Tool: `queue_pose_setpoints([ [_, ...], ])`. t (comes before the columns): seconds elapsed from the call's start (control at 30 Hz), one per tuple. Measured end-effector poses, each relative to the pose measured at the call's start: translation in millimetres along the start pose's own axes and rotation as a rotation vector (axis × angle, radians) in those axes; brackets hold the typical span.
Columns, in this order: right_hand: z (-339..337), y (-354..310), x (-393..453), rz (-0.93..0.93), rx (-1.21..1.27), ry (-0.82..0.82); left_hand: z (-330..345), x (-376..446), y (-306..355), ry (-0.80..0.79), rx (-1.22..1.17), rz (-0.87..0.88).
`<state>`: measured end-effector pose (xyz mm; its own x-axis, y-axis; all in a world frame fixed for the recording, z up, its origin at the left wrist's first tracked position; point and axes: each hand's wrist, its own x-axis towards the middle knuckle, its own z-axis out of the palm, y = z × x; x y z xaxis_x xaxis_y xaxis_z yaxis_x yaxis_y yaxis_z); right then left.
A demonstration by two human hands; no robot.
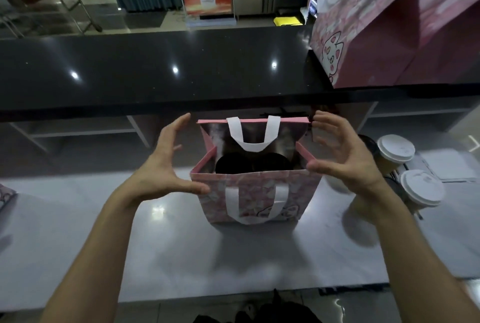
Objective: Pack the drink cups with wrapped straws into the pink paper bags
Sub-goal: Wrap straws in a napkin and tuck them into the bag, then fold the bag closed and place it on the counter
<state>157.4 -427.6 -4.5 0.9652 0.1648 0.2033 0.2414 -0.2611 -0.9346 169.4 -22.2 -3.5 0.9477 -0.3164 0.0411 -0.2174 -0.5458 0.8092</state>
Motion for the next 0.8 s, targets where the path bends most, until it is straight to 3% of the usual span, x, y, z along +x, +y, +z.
queue_pose_setpoints([
  [0.13,-7.7,36.7,4.6,0.193,-0.104,-0.301,3.6,13.6,-15.5,-0.202,-0.065,-0.083],
  [0.3,-7.1,46.3,35.4,0.238,-0.147,-0.374,-2.5,37.5,-20.7,-0.178,-0.088,-0.090],
  [0.43,-9.0,46.1,51.2,0.239,-0.167,-0.345,-4.8,46.6,-20.4,-0.066,-0.037,-0.125],
  [0.67,-9.4,44.1,58.5,0.222,-0.166,-0.315,1.8,59.6,-2.7,-0.011,0.474,0.069],
  [0.8,-8.4,41.0,59.3,0.229,-0.175,-0.308,7.7,67.6,6.0,-0.072,0.698,0.128],
])
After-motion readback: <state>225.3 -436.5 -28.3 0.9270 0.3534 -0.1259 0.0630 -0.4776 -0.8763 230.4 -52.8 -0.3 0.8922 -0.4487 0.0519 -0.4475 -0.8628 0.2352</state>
